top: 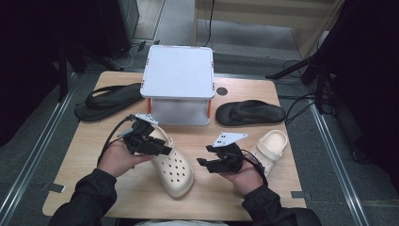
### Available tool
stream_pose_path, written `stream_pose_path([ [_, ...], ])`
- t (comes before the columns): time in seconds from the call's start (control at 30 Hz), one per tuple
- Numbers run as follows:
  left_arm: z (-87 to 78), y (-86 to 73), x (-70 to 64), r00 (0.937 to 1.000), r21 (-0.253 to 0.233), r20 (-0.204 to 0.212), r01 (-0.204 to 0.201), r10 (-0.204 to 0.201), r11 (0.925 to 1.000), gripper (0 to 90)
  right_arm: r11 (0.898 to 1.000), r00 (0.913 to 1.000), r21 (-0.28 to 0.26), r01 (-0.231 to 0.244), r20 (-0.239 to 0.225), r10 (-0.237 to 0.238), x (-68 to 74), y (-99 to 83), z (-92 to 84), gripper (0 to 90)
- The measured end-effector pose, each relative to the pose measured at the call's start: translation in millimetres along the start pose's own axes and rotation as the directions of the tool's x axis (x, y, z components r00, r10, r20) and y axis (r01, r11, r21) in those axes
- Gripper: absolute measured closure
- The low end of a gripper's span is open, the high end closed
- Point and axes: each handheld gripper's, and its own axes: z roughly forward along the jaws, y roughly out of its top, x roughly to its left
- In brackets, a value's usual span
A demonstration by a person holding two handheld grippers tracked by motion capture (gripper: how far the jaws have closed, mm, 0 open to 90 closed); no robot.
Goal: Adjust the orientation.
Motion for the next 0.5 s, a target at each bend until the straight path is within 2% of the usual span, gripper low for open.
stream_pose_path([
  [0.1,-9.3,-0.1,5.0,0.9997,-0.011,-0.021,-0.01,0.009,0.9999,56.4,1.0,0.9999,-0.013,-0.008,-0.01,0.008,7.5,1.0,-0.8,43.3],
  [0.17,-12.0,-0.7,7.5,0.9996,-0.014,-0.019,-0.021,0.021,0.9997,64.6,1.0,0.9997,-0.019,-0.011,-0.021,0.011,13.3,1.8,-0.1,44.4],
  [0.2,-15.5,-2.0,12.0,0.9988,-0.011,-0.027,-0.042,0.042,0.9991,68.7,1.0,0.9995,-0.022,-0.013,-0.029,0.012,16.4,2.0,0.4,45.4],
  [0.3,-16.1,-3.6,18.9,0.9978,0.002,-0.05,-0.044,0.044,0.999,77.2,0.999,0.9989,-0.027,-0.02,-0.042,0.019,23.2,2.1,1.9,48.6],
  [0.37,-13.3,-6.9,33.5,0.9982,0.025,-0.053,-0.027,0.028,0.9993,81.0,0.999,0.9981,-0.031,-0.016,-0.059,0.015,34.2,2.0,4.1,56.0],
  [0.4,-12.1,-8.0,39.3,0.9992,0.035,-0.036,-0.017,0.018,0.9992,82.0,0.999,0.9981,-0.032,-0.011,-0.061,0.009,37.6,2.0,4.9,60.2],
  [0.47,-8.9,-10.1,48.1,0.999,0.037,-0.043,-0.012,0.013,0.9993,86.4,0.999,0.997,-0.027,-0.026,-0.073,0.024,44.6,1.5,6.6,68.6],
  [0.5,-8.9,-10.1,48.1,0.999,0.037,-0.043,-0.012,0.013,0.9993,88.5,0.999,0.997,-0.027,-0.026,-0.073,0.024,44.6,1.5,6.6,68.6],
])
